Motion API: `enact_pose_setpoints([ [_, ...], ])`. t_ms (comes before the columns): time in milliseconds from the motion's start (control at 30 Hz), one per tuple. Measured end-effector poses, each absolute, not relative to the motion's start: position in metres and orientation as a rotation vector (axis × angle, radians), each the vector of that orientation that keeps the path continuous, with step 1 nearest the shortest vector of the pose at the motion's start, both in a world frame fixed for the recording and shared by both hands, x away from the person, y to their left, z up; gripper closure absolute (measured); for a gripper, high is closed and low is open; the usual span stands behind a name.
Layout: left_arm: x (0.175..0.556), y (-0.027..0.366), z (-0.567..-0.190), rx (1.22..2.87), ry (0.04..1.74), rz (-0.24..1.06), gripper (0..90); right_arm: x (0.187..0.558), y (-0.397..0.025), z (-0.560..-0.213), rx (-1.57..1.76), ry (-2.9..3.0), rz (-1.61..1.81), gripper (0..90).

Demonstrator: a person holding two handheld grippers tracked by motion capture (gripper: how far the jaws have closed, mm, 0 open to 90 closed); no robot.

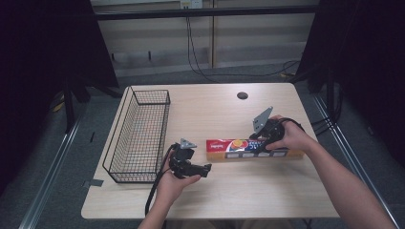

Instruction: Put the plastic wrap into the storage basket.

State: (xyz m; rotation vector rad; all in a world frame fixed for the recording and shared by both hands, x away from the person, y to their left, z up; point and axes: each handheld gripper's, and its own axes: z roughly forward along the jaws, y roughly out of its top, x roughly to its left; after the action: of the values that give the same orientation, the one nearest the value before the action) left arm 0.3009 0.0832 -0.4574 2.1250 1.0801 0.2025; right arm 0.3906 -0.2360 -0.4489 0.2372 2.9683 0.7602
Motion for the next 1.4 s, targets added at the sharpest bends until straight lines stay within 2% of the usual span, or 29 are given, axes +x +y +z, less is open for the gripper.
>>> enact_pose_setpoints([
  [200,0.3,0.083,-0.458,2.136,1.075,0.194,9.3,0.39,-0.238,-0.451,0.336,2.964,0.755,36.7],
  [233,0.299,0.083,-0.458,2.135,1.073,0.199,9.3,0.389,-0.24,-0.453,0.43,2.972,0.694,27.0],
  [267,0.299,0.083,-0.458,2.134,1.067,0.203,9.3,0.389,-0.242,-0.454,0.489,2.963,0.644,22.9],
  [333,0.3,0.083,-0.457,2.135,1.068,0.203,9.2,0.389,-0.246,-0.453,0.481,2.978,0.654,26.2],
  [433,0.3,0.083,-0.458,2.146,1.07,0.194,9.2,0.39,-0.253,-0.449,0.532,2.982,0.623,20.3],
  [567,0.3,0.082,-0.46,2.142,1.074,0.197,9.2,0.39,-0.26,-0.45,0.57,2.994,0.61,19.2],
  [633,0.3,0.082,-0.459,2.136,1.081,0.196,9.2,0.39,-0.264,-0.454,0.616,2.987,0.625,15.0],
  [767,0.3,0.083,-0.458,2.153,1.064,0.199,9.2,0.39,-0.27,-0.458,0.628,2.995,0.62,17.1],
  [800,0.3,0.083,-0.458,2.148,1.067,0.194,9.2,0.39,-0.274,-0.457,0.589,3.005,0.642,23.4],
  [867,0.301,0.083,-0.46,2.143,1.082,0.195,9.2,0.389,-0.276,-0.457,0.578,3.004,0.644,23.5],
  [933,0.301,0.083,-0.461,2.143,1.081,0.199,9.3,0.389,-0.279,-0.456,0.582,3.025,0.652,30.1],
  [1100,0.301,0.084,-0.462,2.152,1.08,0.194,9.2,0.387,-0.281,-0.458,0.531,3.014,0.683,35.0],
  [1400,0.302,0.085,-0.462,2.143,1.094,0.214,9.0,0.382,-0.28,-0.46,0.505,2.979,0.67,35.9],
])
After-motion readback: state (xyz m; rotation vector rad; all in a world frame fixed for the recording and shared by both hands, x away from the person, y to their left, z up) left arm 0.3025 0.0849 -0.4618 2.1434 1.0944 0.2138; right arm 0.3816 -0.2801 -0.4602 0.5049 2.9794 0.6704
